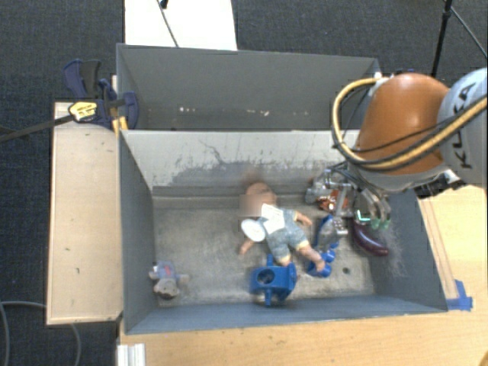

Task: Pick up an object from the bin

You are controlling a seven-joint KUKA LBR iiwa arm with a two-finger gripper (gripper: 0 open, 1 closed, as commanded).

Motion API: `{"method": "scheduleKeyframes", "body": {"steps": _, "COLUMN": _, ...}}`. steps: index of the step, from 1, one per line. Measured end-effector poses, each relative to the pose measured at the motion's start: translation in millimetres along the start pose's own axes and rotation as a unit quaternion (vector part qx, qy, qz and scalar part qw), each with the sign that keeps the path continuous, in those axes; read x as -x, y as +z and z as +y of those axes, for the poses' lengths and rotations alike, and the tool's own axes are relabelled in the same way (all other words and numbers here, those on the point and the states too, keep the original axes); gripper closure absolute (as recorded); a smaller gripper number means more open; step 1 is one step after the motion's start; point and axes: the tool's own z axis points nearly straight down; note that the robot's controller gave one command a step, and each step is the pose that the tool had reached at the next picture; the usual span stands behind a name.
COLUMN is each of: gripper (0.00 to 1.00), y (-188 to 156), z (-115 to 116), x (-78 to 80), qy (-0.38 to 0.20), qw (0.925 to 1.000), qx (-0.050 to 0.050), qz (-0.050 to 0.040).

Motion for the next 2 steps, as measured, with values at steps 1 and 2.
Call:
{"method": "scheduleKeyframes", "body": {"steps": 1, "gripper": 0.00, "y": -3.5, "z": 0.0, "x": 1.7, "qy": 0.000, "qw": 1.0000, "qx": 0.000, "qz": -0.0037}}
{"method": "scheduleKeyframes", "body": {"steps": 2, "gripper": 0.00, "y": 27.4, "z": -7.7, "x": -8.9, "qy": -0.052, "qw": 0.9986, "qx": 0.000, "qz": -0.0063}}
